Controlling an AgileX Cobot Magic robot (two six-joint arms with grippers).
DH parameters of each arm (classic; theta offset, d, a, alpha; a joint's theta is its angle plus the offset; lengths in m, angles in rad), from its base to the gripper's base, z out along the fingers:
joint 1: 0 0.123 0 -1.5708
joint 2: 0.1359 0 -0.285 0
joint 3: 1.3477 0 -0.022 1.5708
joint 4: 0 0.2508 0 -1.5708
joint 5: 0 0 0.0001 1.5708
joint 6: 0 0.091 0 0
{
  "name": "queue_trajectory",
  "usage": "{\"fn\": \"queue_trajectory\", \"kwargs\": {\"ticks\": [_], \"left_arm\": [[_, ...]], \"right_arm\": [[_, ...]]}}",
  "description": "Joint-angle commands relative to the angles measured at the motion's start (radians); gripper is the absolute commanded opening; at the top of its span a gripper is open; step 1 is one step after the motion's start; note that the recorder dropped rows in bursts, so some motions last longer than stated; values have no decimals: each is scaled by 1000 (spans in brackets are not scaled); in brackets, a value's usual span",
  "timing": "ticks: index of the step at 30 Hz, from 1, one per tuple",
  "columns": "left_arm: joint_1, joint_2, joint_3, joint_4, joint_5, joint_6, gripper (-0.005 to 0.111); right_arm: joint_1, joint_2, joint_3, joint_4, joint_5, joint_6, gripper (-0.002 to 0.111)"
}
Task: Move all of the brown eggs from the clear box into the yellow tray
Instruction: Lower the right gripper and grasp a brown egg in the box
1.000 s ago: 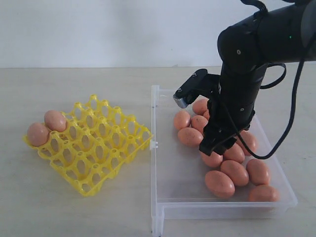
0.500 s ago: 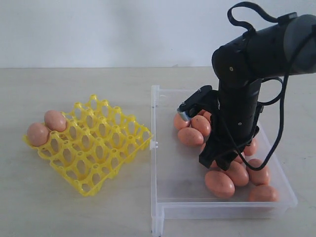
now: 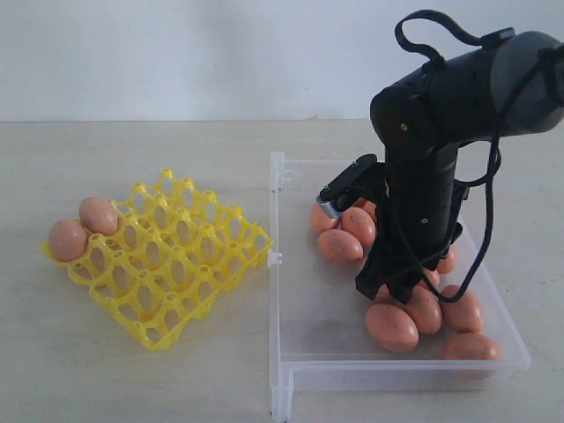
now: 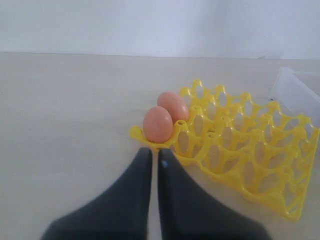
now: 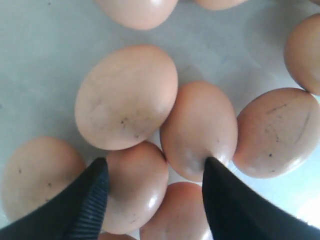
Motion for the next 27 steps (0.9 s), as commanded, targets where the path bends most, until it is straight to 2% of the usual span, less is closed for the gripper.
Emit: {"fn": "queue_trajectory", "kwargs": {"ticks": [1,16,23,27], "left_arm": [[-6,-3,3,-3,-2,-1,4],[-6,-3,3,-3,-2,-1,4],[-6,-3,3,-3,-2,-1,4],[-6,-3,3,-3,-2,-1,4]], "right_arm": [[-9,59,18,31,-4,19,49],[-9,26,18,67,-47,26,49],[-9,-28,18,79,-13,215,49],[-9,-21,18,86,17,257,49]]}}
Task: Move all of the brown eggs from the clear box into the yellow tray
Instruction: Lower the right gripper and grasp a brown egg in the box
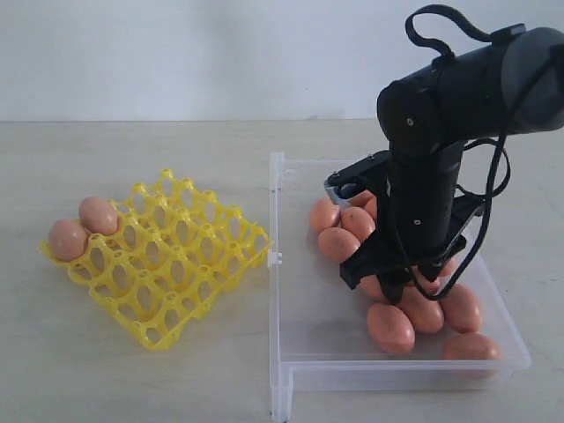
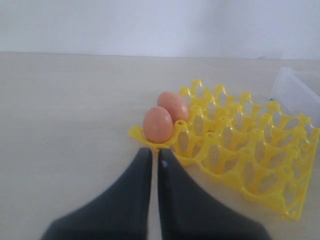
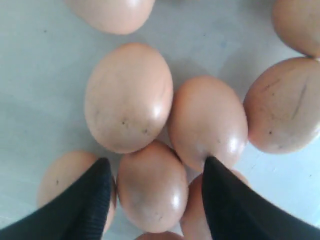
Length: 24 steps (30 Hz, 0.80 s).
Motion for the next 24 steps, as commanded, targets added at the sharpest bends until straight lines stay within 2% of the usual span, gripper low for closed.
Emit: {"fn": "queue_trajectory", "kwargs": {"ticks": [1,14,16,19,21,24], "left_arm": [[-6,-3,3,-3,-2,-1,4],[-6,-3,3,-3,-2,-1,4],[-6,-3,3,-3,-2,-1,4],[-6,-3,3,-3,-2,-1,4],[-6,-3,3,-3,-2,-1,4],[-6,-3,3,-3,-2,-1,4]], "right_arm": [[-2,8,10,20,26,58,49],[-2,64,10,22,29,35,47],[-2,64,10,20,24,35,40],[-2,64,10,17,17,35,18],[-2,64,10,17,9,35,0],[-2,64,10,9,-12,32,0]]}}
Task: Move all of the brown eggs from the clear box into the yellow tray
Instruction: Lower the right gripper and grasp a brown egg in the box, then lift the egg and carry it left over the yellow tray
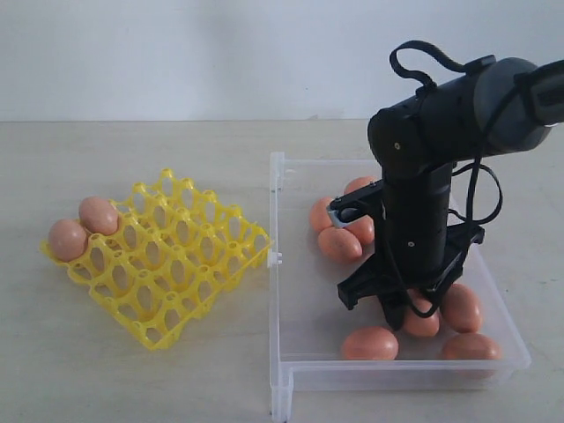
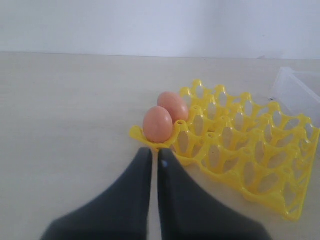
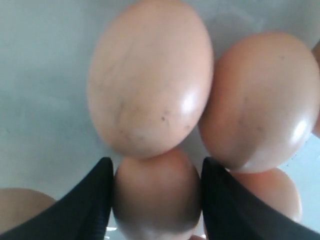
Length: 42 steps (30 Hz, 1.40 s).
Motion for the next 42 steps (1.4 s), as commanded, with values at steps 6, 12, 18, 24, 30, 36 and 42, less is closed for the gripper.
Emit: {"fn": "queue_trajectory", "kwargs": {"ticks": [6,12,18,24,30,36,42], "left_arm": [[-6,-3,3,-3,-2,-1,4],[-6,-3,3,-3,-2,-1,4],[-6,-3,3,-3,-2,-1,4],[-6,-3,3,-3,-2,-1,4],[-6,-3,3,-3,-2,-1,4],[-6,-3,3,-3,-2,-1,4],[-6,-3,3,-3,-2,-1,4]], "right_arm": [[-2,-10,2,-24,-49,-41,0],[-2,-101,2,-24,-105,-41,0],[0,-269,2,76,-160,-37,0],[19,-391,2,484,-367,-292,0],[88,-385,2,1094,-421,-965,0],[218,-268,-1,1746,-488,-1742,0],[261,-88,-47,1833,-501,-1997,0]]}}
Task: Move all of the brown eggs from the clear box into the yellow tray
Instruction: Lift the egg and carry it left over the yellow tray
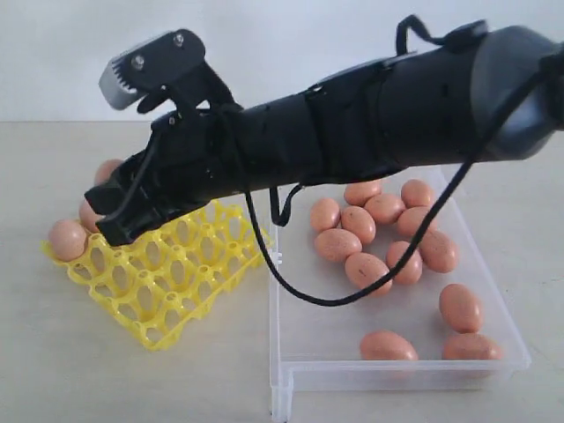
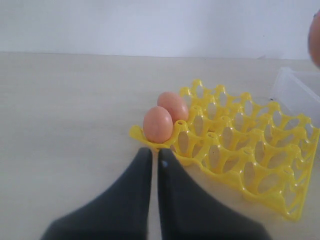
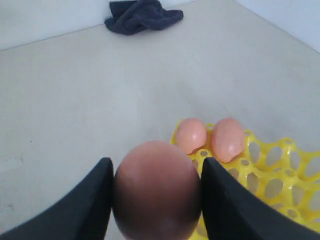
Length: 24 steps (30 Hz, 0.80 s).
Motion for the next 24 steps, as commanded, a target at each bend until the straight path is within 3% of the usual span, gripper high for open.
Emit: {"fn": "queue_trajectory", "kwargs": {"ticks": [1,11,16,19,21,22,23,24], "left_arm": [[-6,-3,3,-3,-2,-1,4],[-6,-3,3,-3,-2,-1,4],[-6,-3,3,-3,-2,-1,4],[-6,-3,3,-3,-2,-1,4],[-6,-3,3,-3,-2,-1,4],[-6,-3,3,-3,-2,-1,4],[-6,-3,3,-3,-2,-1,4],[-6,-3,3,-3,-2,-1,4]], "right_arm": [[4,103,-76,27,88,-39,0],[4,303,-533,27,108,434,0],[26,309,-688,27,144,419,0],[76,307,-753,24,265,118,0],[130,305,-757,-271,227,66,0],[178,305,-757,-637,167,174,0],[201,308,-754,-840,140,243,0],[255,320,-749,-1191,67,469,0]]}}
